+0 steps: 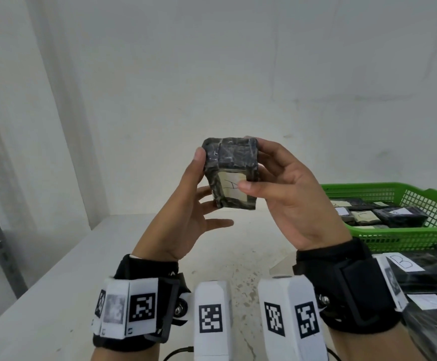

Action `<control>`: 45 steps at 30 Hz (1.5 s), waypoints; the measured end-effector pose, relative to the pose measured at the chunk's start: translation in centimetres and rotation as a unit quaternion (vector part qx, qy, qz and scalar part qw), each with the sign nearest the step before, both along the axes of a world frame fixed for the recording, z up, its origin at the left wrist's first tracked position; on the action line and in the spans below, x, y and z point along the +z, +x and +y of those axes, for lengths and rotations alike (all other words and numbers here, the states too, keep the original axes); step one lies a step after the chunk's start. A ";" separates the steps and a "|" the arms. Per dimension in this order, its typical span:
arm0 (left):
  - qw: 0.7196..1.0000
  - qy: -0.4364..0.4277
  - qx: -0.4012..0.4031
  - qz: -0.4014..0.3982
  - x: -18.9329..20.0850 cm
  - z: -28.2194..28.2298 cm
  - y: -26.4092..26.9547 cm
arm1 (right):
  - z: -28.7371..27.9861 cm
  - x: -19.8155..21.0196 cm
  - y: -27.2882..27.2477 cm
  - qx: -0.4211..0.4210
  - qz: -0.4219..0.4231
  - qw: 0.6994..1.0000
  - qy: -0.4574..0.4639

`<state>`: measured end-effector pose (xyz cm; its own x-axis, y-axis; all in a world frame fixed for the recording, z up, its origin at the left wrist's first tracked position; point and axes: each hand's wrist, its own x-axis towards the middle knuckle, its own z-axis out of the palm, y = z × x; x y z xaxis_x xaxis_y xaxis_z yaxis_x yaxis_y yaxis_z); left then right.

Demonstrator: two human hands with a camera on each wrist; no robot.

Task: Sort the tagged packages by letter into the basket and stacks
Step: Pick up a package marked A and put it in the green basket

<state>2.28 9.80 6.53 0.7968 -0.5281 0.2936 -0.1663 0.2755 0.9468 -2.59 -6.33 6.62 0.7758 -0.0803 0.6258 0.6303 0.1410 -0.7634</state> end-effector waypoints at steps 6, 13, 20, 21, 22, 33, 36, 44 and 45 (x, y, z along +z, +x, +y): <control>0.996 -0.054 0.052 -0.056 0.0 -0.1 0.5 | 0.4 0.6 -0.9 -0.007 0.068 0.996 -0.058; 0.995 0.001 0.030 -0.091 -0.4 -0.8 -0.1 | 0.9 0.6 -0.8 -0.003 0.158 0.986 -0.046; 0.995 0.020 0.012 -0.101 -0.5 -0.7 -0.3 | 1.0 0.9 -1.3 -0.033 0.158 0.986 -0.035; 0.994 0.016 0.015 -0.103 -0.4 -0.7 -0.3 | 1.0 1.0 -1.5 -0.026 0.158 0.986 -0.034; 0.994 0.012 0.018 -0.104 -0.4 -0.7 -0.2 | 1.0 1.1 -1.6 -0.018 0.158 0.987 -0.033; 0.996 0.020 0.041 -0.074 -0.2 -1.9 -1.3 | 1.1 1.2 -1.6 -0.067 0.160 0.985 -0.005; 0.995 0.012 0.061 -0.072 0.1 -1.8 -1.5 | 1.1 1.4 -2.0 -0.046 0.162 0.985 -0.023; 0.998 0.030 0.038 -0.041 0.1 -1.4 -1.3 | 1.6 1.0 -1.7 -0.088 0.153 0.983 -0.041; 0.999 0.028 0.032 -0.034 0.1 -1.3 -1.3 | 1.6 1.0 -1.6 -0.093 0.151 0.983 -0.041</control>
<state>0.99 8.46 6.67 0.8085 -0.4941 0.3197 -0.2467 0.2087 0.9464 -4.21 -4.75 7.64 0.9037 -0.1969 0.3803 0.3829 -0.0260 -0.9234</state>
